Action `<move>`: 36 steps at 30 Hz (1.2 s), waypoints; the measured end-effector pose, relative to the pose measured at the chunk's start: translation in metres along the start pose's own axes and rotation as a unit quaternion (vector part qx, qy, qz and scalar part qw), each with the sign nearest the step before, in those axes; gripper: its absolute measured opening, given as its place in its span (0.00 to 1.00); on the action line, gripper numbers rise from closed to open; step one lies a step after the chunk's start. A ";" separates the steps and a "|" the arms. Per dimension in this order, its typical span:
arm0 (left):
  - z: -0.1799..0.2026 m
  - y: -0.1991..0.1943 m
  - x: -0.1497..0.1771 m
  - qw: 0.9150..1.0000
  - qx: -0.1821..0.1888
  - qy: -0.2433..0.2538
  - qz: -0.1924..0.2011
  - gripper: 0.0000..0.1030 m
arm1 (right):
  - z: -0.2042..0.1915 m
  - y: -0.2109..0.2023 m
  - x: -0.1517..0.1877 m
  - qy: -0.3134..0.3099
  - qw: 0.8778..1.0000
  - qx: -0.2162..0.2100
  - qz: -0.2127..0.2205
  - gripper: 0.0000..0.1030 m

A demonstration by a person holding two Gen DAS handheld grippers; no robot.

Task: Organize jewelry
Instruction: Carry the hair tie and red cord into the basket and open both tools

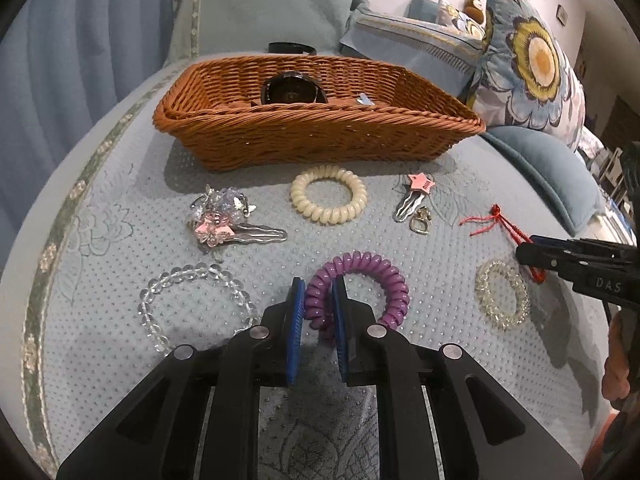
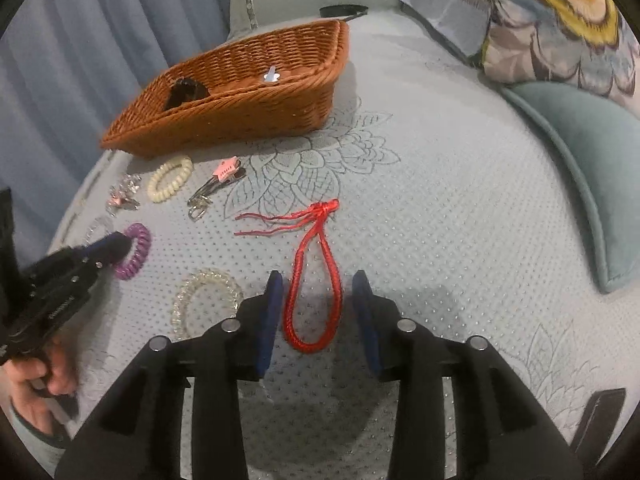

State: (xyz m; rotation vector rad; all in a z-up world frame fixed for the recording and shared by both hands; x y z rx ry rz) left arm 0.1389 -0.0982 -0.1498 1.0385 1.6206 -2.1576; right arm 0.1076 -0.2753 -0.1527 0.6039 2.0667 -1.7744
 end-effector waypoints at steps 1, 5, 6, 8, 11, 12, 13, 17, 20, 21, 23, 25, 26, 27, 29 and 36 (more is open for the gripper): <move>0.000 -0.001 0.000 1.000 -0.002 0.002 0.002 0.10 | -0.001 -0.001 -0.001 0.001 1.000 -0.004 0.002 0.05; 0.003 -0.009 -0.005 1.000 0.012 0.002 0.021 0.08 | -0.002 -0.016 -0.008 0.009 0.999 -0.030 0.029 0.03; 0.003 -0.013 -0.008 0.999 0.014 0.001 0.029 0.08 | -0.005 -0.023 -0.012 0.007 0.998 -0.036 0.041 0.03; 0.003 -0.023 -0.013 0.999 0.017 -0.003 0.045 0.08 | -0.011 -0.036 -0.018 0.006 0.997 -0.054 0.062 0.03; 0.007 -0.038 -0.024 0.997 0.021 -0.002 0.069 0.08 | -0.019 -0.052 -0.025 0.000 0.995 -0.058 0.082 0.03; 0.007 -0.043 -0.028 0.997 0.023 -0.002 0.075 0.08 | -0.023 -0.057 -0.027 0.001 0.994 -0.061 0.088 0.03; 0.007 -0.050 -0.032 0.996 0.026 -0.005 0.083 0.08 | -0.027 -0.064 -0.030 0.001 0.993 -0.069 0.096 0.03; 0.007 -0.073 -0.051 0.993 0.036 -0.014 0.109 0.08 | -0.045 -0.089 -0.050 -0.003 0.987 -0.093 0.129 0.03; 0.005 -0.081 -0.072 0.992 0.031 -0.013 0.122 0.08 | -0.059 -0.103 -0.078 -0.009 0.984 -0.096 0.150 0.03; 0.002 -0.082 -0.082 0.991 0.032 -0.016 0.126 0.08 | -0.064 -0.105 -0.093 -0.009 0.983 -0.099 0.154 0.03; -0.003 -0.083 -0.104 0.990 0.031 -0.016 0.139 0.08 | -0.072 -0.106 -0.118 -0.014 0.981 -0.101 0.164 0.03; -0.007 -0.078 -0.123 0.989 0.030 -0.018 0.144 0.08 | -0.079 -0.098 -0.143 -0.024 0.982 -0.092 0.165 0.03; -0.011 -0.073 -0.136 0.988 0.030 -0.022 0.147 0.08 | -0.082 -0.090 -0.155 -0.025 0.983 -0.090 0.160 0.03; -0.013 -0.068 -0.145 0.988 0.029 -0.025 0.150 0.08 | -0.084 -0.081 -0.165 -0.024 0.984 -0.090 0.153 0.03; -0.018 -0.055 -0.162 0.988 0.025 -0.028 0.152 0.08 | -0.087 -0.059 -0.181 -0.025 0.986 -0.081 0.141 0.03; -0.037 0.005 -0.179 0.992 -0.004 -0.035 0.122 0.08 | -0.074 0.031 -0.196 -0.010 0.997 -0.037 0.068 0.03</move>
Point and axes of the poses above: each gripper's, at about its wrist camera, not at the fingertips, and y roughly the way its jaws point, z to its right, x to its underside, the point moved 10 cm from there along y, roughly the way its jaws point, and after that the axes turned 2 degrees about x, right-handed, at the moved point
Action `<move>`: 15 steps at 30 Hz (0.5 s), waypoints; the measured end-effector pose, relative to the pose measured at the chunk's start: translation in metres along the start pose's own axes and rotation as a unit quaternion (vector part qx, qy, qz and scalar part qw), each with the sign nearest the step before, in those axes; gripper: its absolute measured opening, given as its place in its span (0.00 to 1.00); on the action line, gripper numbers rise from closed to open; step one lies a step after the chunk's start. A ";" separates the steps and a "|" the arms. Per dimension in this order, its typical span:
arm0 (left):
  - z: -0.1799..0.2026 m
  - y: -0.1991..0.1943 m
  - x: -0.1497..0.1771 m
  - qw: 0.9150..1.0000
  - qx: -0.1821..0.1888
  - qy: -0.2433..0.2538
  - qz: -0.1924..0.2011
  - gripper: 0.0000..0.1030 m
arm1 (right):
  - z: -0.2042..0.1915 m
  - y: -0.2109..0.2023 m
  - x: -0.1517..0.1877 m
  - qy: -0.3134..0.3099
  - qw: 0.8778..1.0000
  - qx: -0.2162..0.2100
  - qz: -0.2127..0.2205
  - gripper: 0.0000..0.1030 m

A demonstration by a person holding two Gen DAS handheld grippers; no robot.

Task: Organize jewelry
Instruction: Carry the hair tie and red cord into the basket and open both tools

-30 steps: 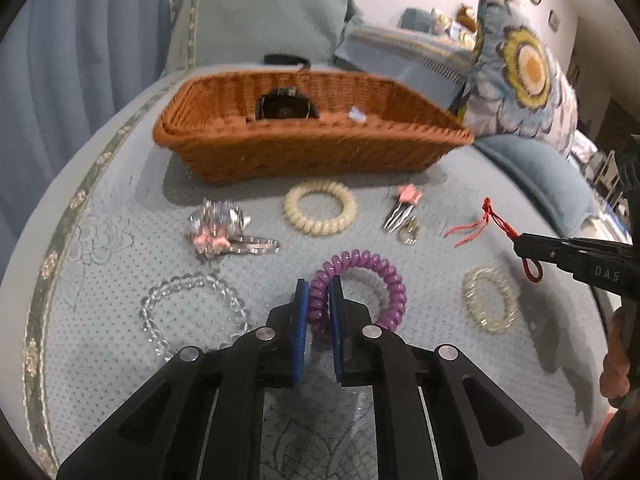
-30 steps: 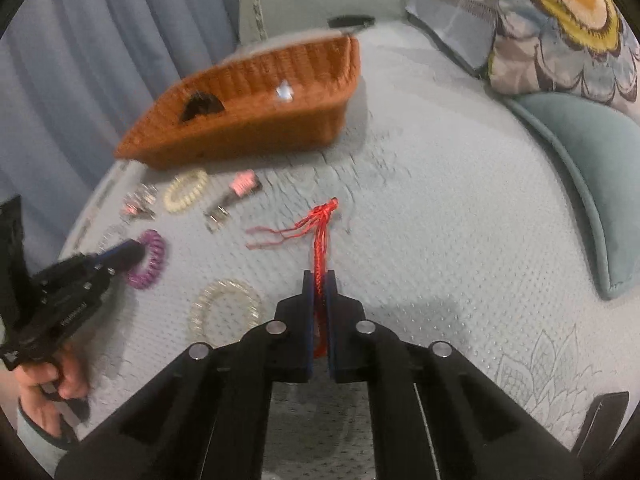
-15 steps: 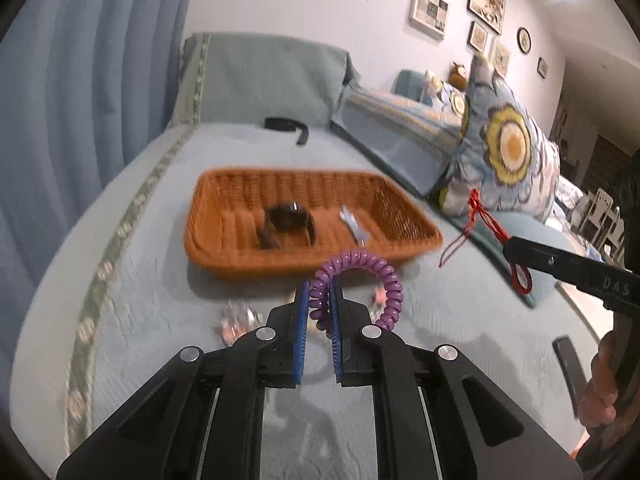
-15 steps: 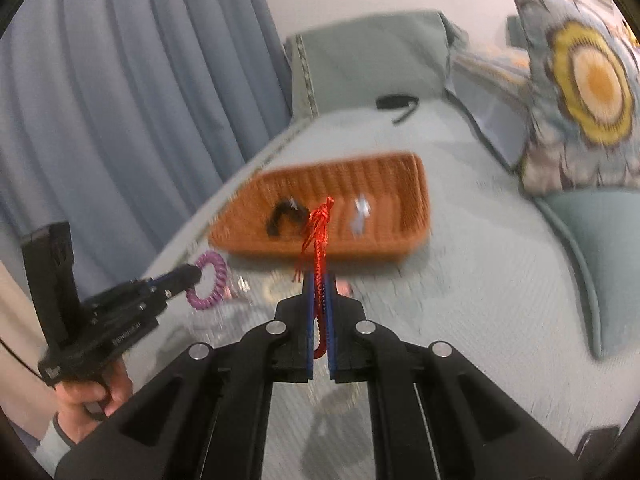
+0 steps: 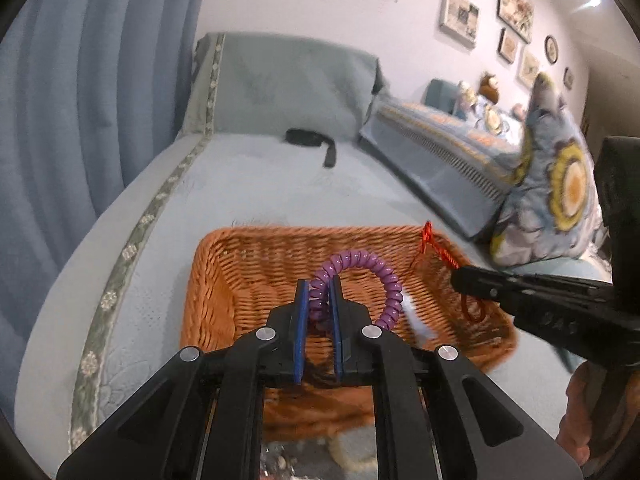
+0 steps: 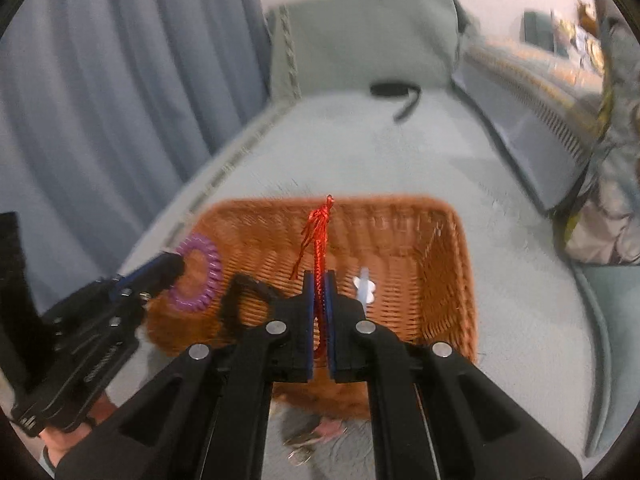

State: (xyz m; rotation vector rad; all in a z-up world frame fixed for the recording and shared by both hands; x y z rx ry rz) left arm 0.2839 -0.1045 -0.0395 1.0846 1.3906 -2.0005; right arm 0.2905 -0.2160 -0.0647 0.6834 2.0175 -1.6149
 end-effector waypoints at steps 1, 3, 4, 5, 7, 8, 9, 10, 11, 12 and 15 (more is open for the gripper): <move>-0.002 0.007 0.003 1.000 -0.002 -0.002 -0.006 0.08 | 0.002 0.010 0.004 0.006 1.000 -0.006 -0.013 0.03; -0.005 0.017 0.009 1.000 -0.002 -0.006 -0.015 0.08 | 0.007 0.026 0.011 0.014 0.999 -0.007 -0.033 0.03; -0.006 0.019 0.010 1.000 -0.002 -0.007 -0.018 0.08 | 0.009 0.031 0.014 0.015 0.999 -0.003 -0.039 0.03; -0.006 0.023 0.013 1.000 -0.001 -0.008 -0.022 0.08 | 0.011 0.035 0.016 0.017 0.999 -0.003 -0.043 0.03; -0.007 0.026 0.019 1.000 -0.003 -0.007 -0.028 0.08 | 0.014 0.044 0.021 0.025 0.998 -0.007 -0.054 0.03; -0.006 0.028 0.022 1.000 -0.005 -0.005 -0.031 0.08 | 0.016 0.047 0.024 0.033 0.998 -0.009 -0.060 0.03; -0.007 0.028 0.023 0.999 -0.005 -0.005 -0.032 0.09 | 0.017 0.047 0.025 0.036 0.997 -0.014 -0.064 0.04; -0.008 0.027 0.024 0.999 -0.006 -0.007 -0.030 0.09 | 0.017 0.047 0.027 0.040 0.997 -0.020 -0.066 0.04; -0.008 0.026 0.024 1.000 -0.005 -0.009 -0.028 0.10 | 0.017 0.044 0.027 0.041 0.997 -0.022 -0.064 0.04; -0.008 0.020 0.023 1.000 -0.001 -0.010 -0.023 0.18 | 0.018 0.040 0.026 0.038 0.997 -0.019 -0.060 0.05; -0.006 0.001 0.019 1.000 0.007 -0.007 -0.006 0.31 | 0.020 0.027 0.024 0.034 0.998 -0.012 -0.047 0.18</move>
Point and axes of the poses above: each gripper's, at about its wrist camera, not at the fingertips, and y roughly the way its jaws point, z to its right, x to its underside, the point moved 10 cm from there along y, roughly the way its jaws point, and after that the axes turned 2 degrees about x, right-handed, at the moved point
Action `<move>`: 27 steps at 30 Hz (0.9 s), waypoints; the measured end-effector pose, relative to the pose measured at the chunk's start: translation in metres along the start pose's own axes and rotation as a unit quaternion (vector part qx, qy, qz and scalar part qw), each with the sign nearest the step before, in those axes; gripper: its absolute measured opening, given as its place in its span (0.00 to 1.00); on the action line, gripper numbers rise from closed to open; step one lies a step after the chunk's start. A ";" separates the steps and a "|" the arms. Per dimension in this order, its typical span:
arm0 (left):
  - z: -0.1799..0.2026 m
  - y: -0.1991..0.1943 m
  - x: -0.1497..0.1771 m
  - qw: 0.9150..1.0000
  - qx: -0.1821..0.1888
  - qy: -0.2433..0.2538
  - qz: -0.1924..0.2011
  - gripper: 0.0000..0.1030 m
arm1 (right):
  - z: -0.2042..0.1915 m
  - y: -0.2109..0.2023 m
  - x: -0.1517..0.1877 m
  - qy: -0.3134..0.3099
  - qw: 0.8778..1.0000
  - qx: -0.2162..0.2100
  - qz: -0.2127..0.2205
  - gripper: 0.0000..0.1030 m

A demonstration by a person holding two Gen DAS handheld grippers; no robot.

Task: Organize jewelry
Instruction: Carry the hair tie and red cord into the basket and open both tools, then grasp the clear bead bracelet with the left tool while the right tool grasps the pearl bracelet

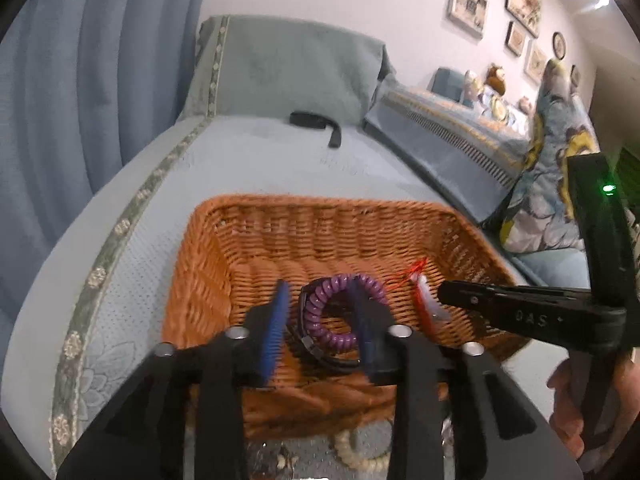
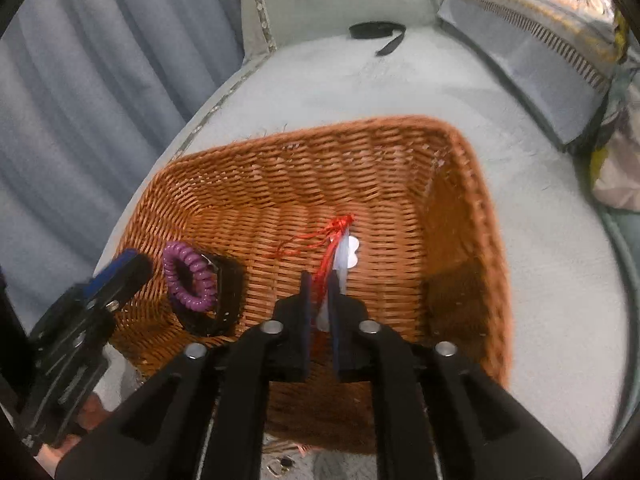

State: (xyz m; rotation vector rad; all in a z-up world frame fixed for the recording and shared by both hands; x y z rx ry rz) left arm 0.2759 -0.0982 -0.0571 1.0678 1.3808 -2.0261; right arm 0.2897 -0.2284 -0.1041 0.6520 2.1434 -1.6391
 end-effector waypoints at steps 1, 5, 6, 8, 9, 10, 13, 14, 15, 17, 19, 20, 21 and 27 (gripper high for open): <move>0.001 -0.009 -0.001 1.000 0.006 0.001 0.004 0.31 | 0.001 -0.005 0.000 -0.001 1.000 -0.002 0.004 0.20; 0.007 -0.051 -0.005 0.999 0.033 -0.002 0.030 0.36 | -0.007 -0.033 0.008 -0.010 1.000 -0.014 0.019 0.20; 0.007 -0.070 -0.006 0.998 0.041 -0.005 0.041 0.39 | -0.012 -0.044 0.014 -0.013 0.999 -0.022 0.024 0.20; 0.008 -0.093 -0.005 0.997 0.049 -0.009 0.053 0.41 | -0.019 -0.065 0.028 -0.018 0.999 -0.032 0.034 0.20; 0.007 -0.109 -0.002 0.997 0.051 -0.011 0.060 0.42 | -0.022 -0.073 0.034 -0.019 0.998 -0.035 0.040 0.20; 0.006 -0.122 0.001 0.996 0.052 -0.012 0.065 0.42 | -0.025 -0.083 0.041 -0.021 0.998 -0.037 0.047 0.20; 0.000 -0.156 0.016 0.996 0.051 -0.020 0.075 0.47 | -0.032 -0.109 0.068 -0.029 0.997 -0.041 0.062 0.21; -0.003 -0.164 0.021 0.996 0.050 -0.023 0.076 0.47 | -0.033 -0.116 0.080 -0.032 0.996 -0.039 0.067 0.21; -0.006 -0.174 0.028 0.996 0.047 -0.028 0.077 0.48 | -0.032 -0.121 0.088 -0.033 0.996 -0.039 0.069 0.23; -0.010 -0.184 0.042 0.996 0.042 -0.035 0.076 0.49 | -0.030 -0.129 0.107 -0.030 0.996 -0.038 0.074 0.29; -0.015 -0.186 0.053 0.996 0.038 -0.044 0.071 0.50 | -0.028 -0.133 0.121 -0.027 0.996 -0.035 0.077 0.40; -0.018 -0.186 0.059 0.996 0.037 -0.049 0.068 0.50 | -0.024 -0.134 0.130 -0.025 0.996 -0.030 0.079 0.42; -0.021 -0.184 0.067 0.996 0.036 -0.056 0.063 0.50 | -0.022 -0.133 0.135 -0.023 0.996 -0.028 0.080 0.43; -0.036 -0.156 0.094 0.997 0.012 -0.064 0.032 0.50 | -0.005 -0.116 0.162 -0.034 0.997 0.003 0.069 0.43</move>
Point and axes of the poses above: each gripper's, at about its wrist camera, not at the fingertips, and y roughly the way its jaws point, z to its right, x to its underside, the point moved 10 cm from there along y, roughly the way its jaws point, and after that the axes turned 2 degrees about x, right-handed, at the moved point
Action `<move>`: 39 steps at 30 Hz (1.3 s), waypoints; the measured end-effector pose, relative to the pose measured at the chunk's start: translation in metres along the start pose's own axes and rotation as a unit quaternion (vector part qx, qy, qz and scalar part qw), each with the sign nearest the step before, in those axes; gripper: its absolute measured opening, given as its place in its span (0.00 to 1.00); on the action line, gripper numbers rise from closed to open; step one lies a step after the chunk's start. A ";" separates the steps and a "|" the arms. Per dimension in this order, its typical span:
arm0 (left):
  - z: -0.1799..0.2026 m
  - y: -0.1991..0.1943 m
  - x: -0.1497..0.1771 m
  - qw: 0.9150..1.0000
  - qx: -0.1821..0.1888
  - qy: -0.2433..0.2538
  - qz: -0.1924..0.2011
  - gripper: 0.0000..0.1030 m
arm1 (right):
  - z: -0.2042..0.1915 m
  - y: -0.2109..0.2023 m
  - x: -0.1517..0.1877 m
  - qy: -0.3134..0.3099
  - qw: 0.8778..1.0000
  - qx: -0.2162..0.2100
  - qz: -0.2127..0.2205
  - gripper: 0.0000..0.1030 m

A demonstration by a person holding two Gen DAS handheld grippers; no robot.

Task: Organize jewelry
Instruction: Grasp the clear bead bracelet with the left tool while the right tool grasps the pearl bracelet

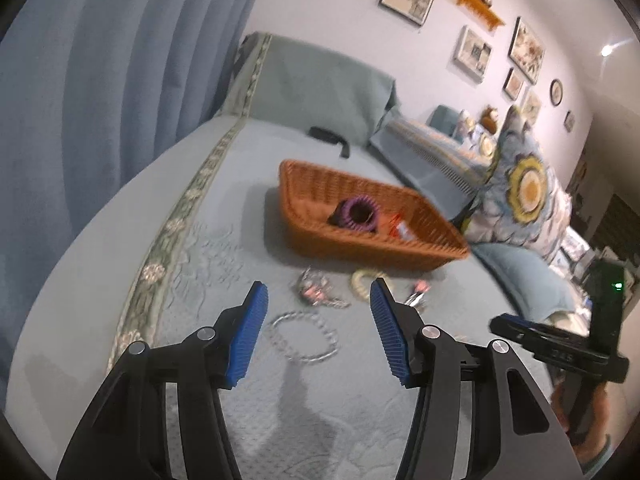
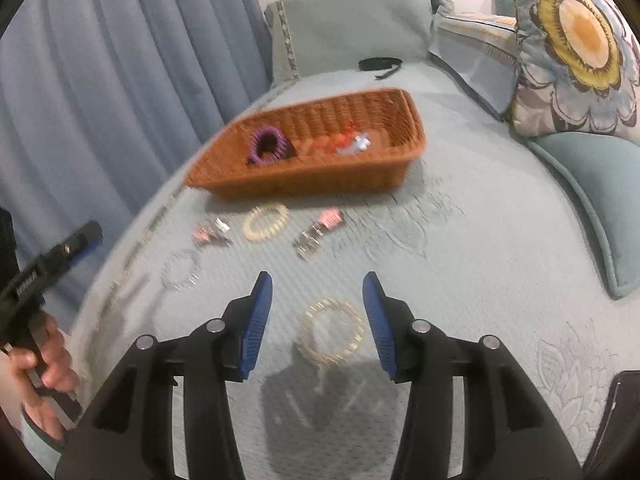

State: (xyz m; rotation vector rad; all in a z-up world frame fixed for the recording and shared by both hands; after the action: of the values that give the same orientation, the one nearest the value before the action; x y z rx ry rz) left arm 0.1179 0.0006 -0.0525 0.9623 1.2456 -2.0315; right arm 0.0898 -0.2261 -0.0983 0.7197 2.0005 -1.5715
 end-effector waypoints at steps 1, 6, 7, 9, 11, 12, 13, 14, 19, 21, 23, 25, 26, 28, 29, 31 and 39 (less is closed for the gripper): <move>-0.003 0.005 0.004 1.000 -0.005 0.002 -0.005 0.50 | 0.001 0.003 0.003 -0.005 1.000 0.002 -0.005 0.42; -0.021 0.026 0.026 0.999 -0.021 -0.018 -0.040 0.50 | 0.008 0.020 0.019 -0.004 0.999 0.012 -0.036 0.42; -0.023 0.030 0.030 0.998 -0.021 -0.021 -0.046 0.50 | 0.009 0.022 0.021 -0.005 0.999 0.016 -0.040 0.41; -0.026 0.038 0.036 0.997 -0.029 -0.026 -0.060 0.50 | 0.011 0.027 0.026 -0.014 0.998 0.033 -0.049 0.35; -0.028 0.043 0.040 0.997 -0.035 -0.024 -0.070 0.50 | 0.013 0.029 0.029 -0.018 0.997 0.045 -0.052 0.34; -0.028 0.046 0.042 0.996 -0.040 -0.023 -0.074 0.50 | 0.015 0.029 0.029 -0.020 0.997 0.053 -0.052 0.32; -0.029 0.049 0.043 0.996 -0.047 -0.022 -0.076 0.50 | 0.015 0.029 0.030 -0.021 0.997 0.058 -0.053 0.32; -0.030 0.052 0.043 0.995 -0.055 -0.020 -0.079 0.50 | 0.016 0.030 0.030 -0.022 0.997 0.059 -0.053 0.32; -0.027 0.069 0.053 0.990 -0.089 0.013 -0.111 0.50 | 0.015 0.033 0.033 -0.026 0.996 0.065 -0.060 0.31; -0.026 0.070 0.055 0.987 -0.102 0.032 -0.117 0.50 | 0.014 0.033 0.033 -0.030 0.995 0.068 -0.060 0.29; -0.027 0.070 0.057 0.985 -0.111 0.043 -0.125 0.48 | 0.013 0.033 0.033 -0.032 0.995 0.066 -0.061 0.26; -0.029 0.069 0.057 0.983 -0.121 0.052 -0.130 0.42 | 0.014 0.033 0.033 -0.033 0.995 0.067 -0.061 0.22; -0.030 0.068 0.057 0.981 -0.126 0.058 -0.133 0.41 | 0.014 0.033 0.032 -0.032 0.995 0.067 -0.061 0.22; -0.032 0.064 0.058 0.979 -0.130 0.071 -0.140 0.40 | 0.015 0.032 0.031 -0.029 0.996 0.066 -0.060 0.22; -0.035 0.062 0.058 0.978 -0.131 0.071 -0.143 0.40 | 0.015 0.032 0.031 -0.029 0.996 0.067 -0.060 0.22; -0.038 0.058 0.058 0.978 -0.128 0.072 -0.147 0.40 | 0.015 0.033 0.032 -0.029 0.995 0.067 -0.061 0.22; -0.035 0.058 0.059 0.979 -0.123 0.071 -0.146 0.43 | 0.007 0.031 0.032 -0.037 0.996 0.052 -0.057 0.22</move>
State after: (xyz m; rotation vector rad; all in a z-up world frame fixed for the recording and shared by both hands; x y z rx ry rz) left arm 0.1372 0.0034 -0.1403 0.8585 1.7590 -1.9833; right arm 0.0872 -0.2231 -0.1427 0.5852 1.9483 -1.7537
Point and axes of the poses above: each gripper's, at about its wrist camera, not at the fingertips, and y roughly the way its jaws point, z to its right, x to its underside, the point moved 10 cm from there along y, roughly the way its jaws point, and after that the axes turned 2 degrees about x, right-handed, at the moved point
